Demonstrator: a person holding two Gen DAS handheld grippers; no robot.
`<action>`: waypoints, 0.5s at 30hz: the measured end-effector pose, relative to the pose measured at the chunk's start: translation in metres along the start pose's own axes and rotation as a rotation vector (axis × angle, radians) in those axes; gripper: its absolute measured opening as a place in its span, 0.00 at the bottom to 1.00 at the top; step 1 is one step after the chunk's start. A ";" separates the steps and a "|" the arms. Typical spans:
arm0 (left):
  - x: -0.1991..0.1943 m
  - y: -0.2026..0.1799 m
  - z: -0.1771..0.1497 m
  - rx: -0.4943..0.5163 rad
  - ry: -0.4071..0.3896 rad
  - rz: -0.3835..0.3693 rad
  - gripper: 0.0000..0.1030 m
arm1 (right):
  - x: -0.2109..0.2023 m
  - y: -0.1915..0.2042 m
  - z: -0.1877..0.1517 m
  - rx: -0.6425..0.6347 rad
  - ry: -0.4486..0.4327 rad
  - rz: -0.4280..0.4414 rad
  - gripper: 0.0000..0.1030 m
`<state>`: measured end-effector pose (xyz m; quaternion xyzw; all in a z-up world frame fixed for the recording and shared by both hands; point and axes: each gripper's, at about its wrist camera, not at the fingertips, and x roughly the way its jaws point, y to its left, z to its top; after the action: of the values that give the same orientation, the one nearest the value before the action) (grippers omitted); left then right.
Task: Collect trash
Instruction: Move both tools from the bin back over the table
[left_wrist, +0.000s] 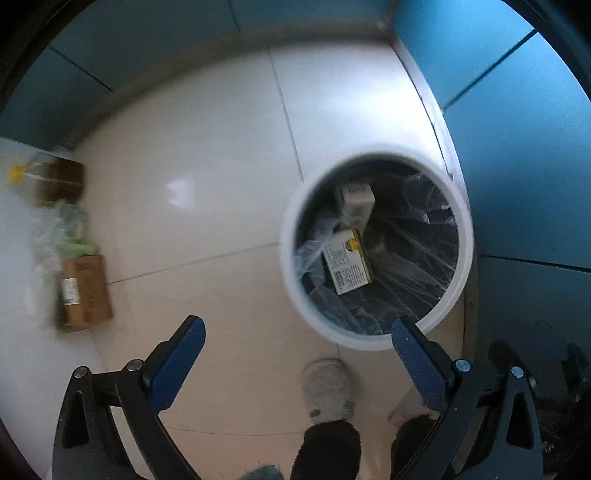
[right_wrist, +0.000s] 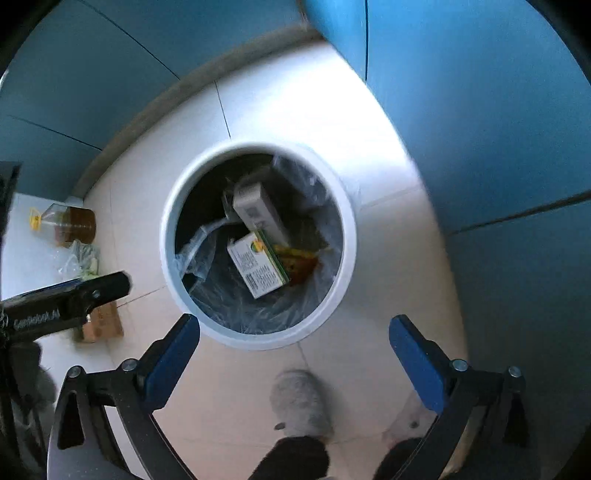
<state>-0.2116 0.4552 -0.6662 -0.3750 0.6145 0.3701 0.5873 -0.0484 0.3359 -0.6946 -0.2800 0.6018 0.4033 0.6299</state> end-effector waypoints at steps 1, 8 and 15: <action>-0.015 0.001 -0.005 -0.005 -0.021 0.009 1.00 | -0.014 0.004 0.000 -0.009 -0.019 -0.016 1.00; -0.108 -0.003 -0.027 -0.047 -0.115 0.031 1.00 | -0.107 0.016 0.004 -0.044 -0.098 -0.093 1.00; -0.201 -0.013 -0.054 -0.055 -0.194 0.005 1.00 | -0.221 0.015 -0.011 -0.055 -0.154 -0.073 1.00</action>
<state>-0.2185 0.4060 -0.4634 -0.3518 0.5453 0.4229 0.6325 -0.0561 0.2972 -0.4768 -0.2871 0.5297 0.4169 0.6806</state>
